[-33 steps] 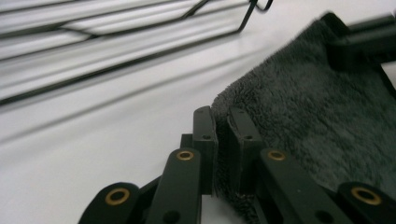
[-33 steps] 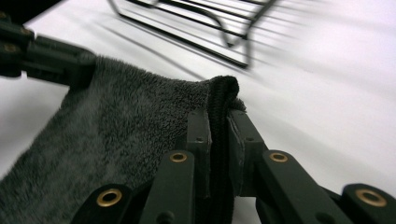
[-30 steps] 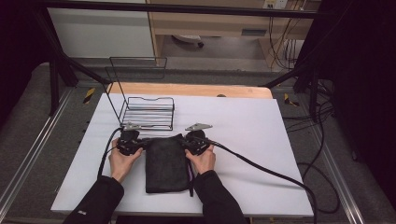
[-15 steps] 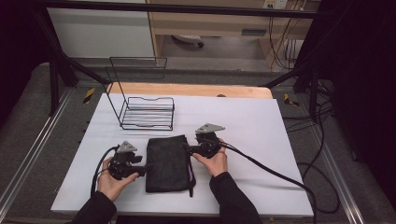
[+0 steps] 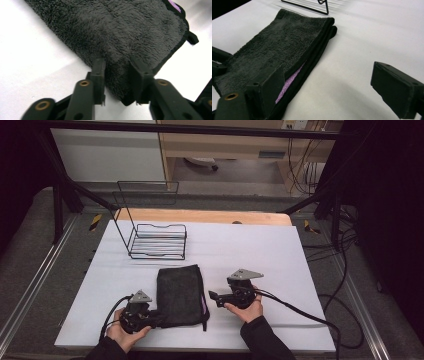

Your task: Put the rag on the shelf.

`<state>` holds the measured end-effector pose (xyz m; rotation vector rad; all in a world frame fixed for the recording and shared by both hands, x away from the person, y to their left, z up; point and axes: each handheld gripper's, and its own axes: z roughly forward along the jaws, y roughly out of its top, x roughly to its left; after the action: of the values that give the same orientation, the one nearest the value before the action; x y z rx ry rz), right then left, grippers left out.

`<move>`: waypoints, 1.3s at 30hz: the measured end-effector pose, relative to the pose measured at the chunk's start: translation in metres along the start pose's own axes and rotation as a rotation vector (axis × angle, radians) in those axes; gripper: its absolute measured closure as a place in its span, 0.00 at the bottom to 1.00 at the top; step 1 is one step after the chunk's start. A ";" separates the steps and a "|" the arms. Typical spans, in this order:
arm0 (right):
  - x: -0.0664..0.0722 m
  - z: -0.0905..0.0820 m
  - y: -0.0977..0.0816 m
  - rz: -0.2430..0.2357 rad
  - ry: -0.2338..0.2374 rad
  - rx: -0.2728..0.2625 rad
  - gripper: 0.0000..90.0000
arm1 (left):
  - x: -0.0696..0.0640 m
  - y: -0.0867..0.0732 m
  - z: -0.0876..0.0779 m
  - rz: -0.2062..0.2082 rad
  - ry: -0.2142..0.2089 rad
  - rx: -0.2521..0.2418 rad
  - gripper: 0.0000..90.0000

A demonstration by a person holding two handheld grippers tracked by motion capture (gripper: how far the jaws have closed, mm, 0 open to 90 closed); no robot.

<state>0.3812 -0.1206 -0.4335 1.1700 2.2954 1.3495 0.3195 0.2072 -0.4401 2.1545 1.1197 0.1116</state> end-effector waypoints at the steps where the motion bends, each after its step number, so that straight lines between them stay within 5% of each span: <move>1: 0.000 0.000 0.000 0.000 0.000 0.000 0.13 | -0.001 0.000 0.000 0.005 0.001 0.004 0.76; 3: 0.000 0.000 0.000 0.001 0.000 -0.001 0.12 | -0.002 0.001 0.000 0.018 0.008 0.014 0.89; 6: 0.000 0.000 0.000 0.001 -0.001 -0.003 0.12 | -0.002 0.004 0.000 0.034 0.007 0.024 0.94; 20: 0.002 -0.006 0.001 -0.015 0.012 -0.012 0.12 | 0.022 0.003 -0.019 0.027 -0.010 0.053 0.96; 23: 0.002 -0.006 0.001 -0.017 0.006 -0.012 0.11 | 0.018 0.001 -0.017 0.065 0.012 0.043 0.94; 27: 0.002 -0.006 0.001 -0.017 0.013 -0.016 0.11 | 0.018 0.002 -0.022 0.086 0.018 0.004 0.86; 30: 0.001 -0.004 0.002 -0.011 0.021 -0.024 0.11 | 0.026 0.010 -0.029 0.096 0.060 -0.052 0.62; 39: -0.002 -0.004 0.005 0.004 0.016 -0.038 0.08 | 0.052 0.034 -0.026 0.083 0.091 -0.084 0.30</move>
<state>0.3835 -0.1233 -0.4274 1.1562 2.2693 1.4030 0.3659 0.2475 -0.4112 2.1395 1.0575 0.2917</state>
